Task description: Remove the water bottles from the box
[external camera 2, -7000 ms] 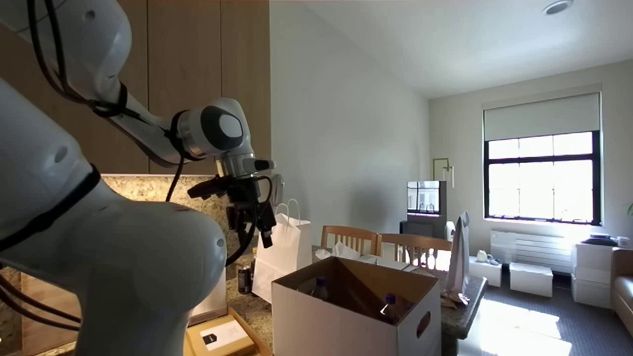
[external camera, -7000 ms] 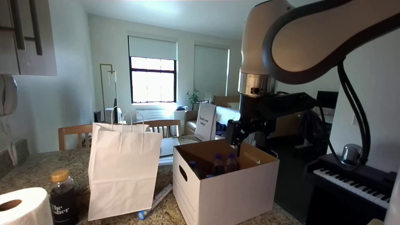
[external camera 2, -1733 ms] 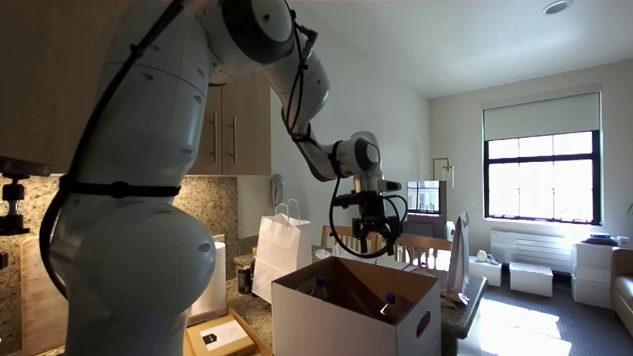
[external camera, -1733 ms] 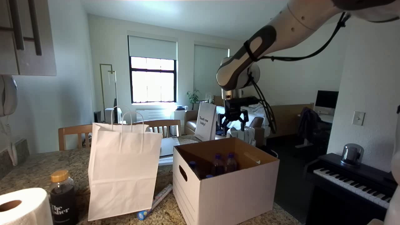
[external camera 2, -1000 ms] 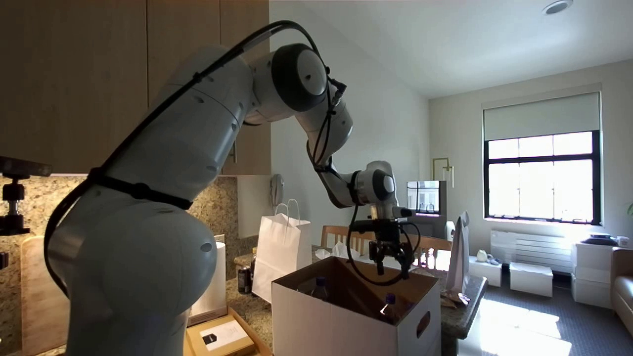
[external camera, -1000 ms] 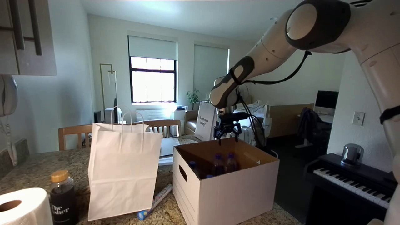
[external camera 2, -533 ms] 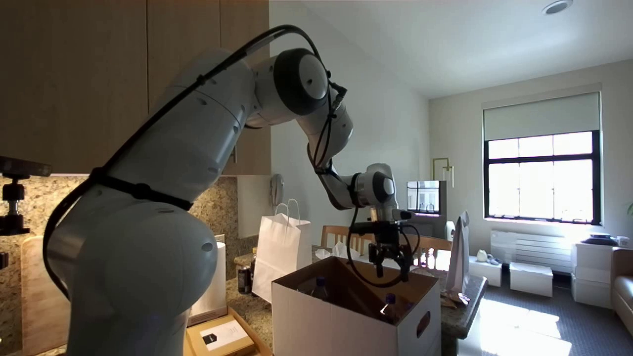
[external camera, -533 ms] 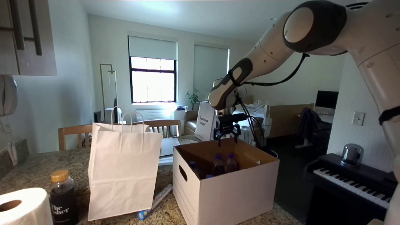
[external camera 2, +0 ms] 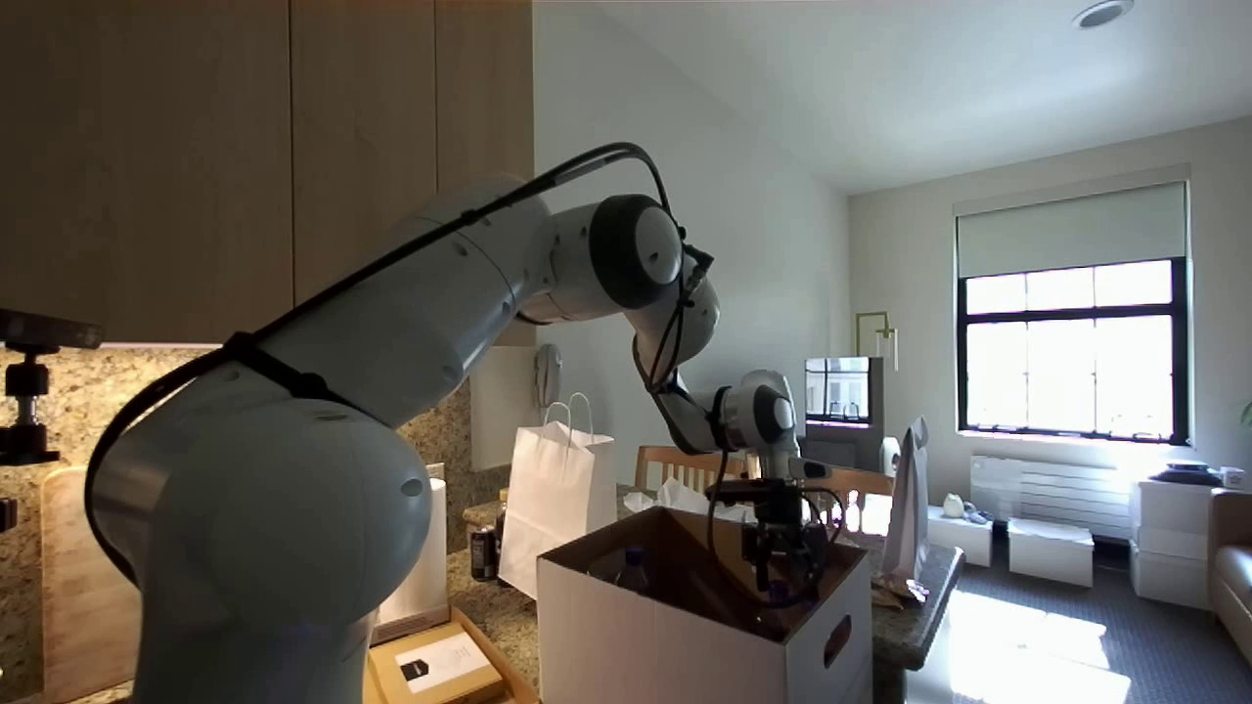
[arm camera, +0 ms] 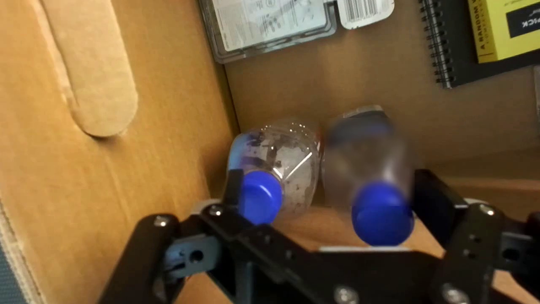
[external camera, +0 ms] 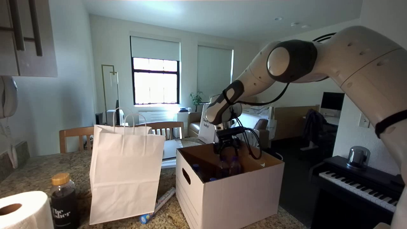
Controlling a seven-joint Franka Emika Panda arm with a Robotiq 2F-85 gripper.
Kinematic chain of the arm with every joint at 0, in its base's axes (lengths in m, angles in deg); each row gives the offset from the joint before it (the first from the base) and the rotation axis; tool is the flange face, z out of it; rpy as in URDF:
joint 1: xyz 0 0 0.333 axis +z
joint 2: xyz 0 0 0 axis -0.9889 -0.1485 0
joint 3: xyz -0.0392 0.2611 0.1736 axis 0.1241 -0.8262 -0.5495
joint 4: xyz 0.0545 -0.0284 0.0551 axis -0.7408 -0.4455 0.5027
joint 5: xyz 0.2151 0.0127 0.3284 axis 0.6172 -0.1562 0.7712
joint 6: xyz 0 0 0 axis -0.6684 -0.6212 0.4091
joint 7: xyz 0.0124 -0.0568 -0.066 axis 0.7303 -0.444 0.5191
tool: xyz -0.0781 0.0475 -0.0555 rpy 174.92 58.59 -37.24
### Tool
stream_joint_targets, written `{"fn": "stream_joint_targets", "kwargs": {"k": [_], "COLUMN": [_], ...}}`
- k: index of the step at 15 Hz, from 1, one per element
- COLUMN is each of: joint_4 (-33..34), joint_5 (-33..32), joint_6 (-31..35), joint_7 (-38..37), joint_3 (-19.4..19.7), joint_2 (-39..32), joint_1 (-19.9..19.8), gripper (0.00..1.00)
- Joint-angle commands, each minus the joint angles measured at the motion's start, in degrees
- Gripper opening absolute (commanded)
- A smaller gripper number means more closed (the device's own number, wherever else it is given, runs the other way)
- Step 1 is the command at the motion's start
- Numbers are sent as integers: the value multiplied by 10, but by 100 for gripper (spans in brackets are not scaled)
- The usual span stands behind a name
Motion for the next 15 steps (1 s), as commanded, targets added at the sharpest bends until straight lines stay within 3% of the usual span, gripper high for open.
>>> {"fn": "stream_joint_targets", "kwargs": {"k": [1,11,15], "joint_4": [10,32,109], "joint_5": [10,3,14], "joint_6": [-2,-14,-35], "joint_7": [6,24,13], "joint_3": [12,3,14], "joint_2": [-8,-31,-79], "joint_1": [9,36,32], "gripper": [100,100,100]}}
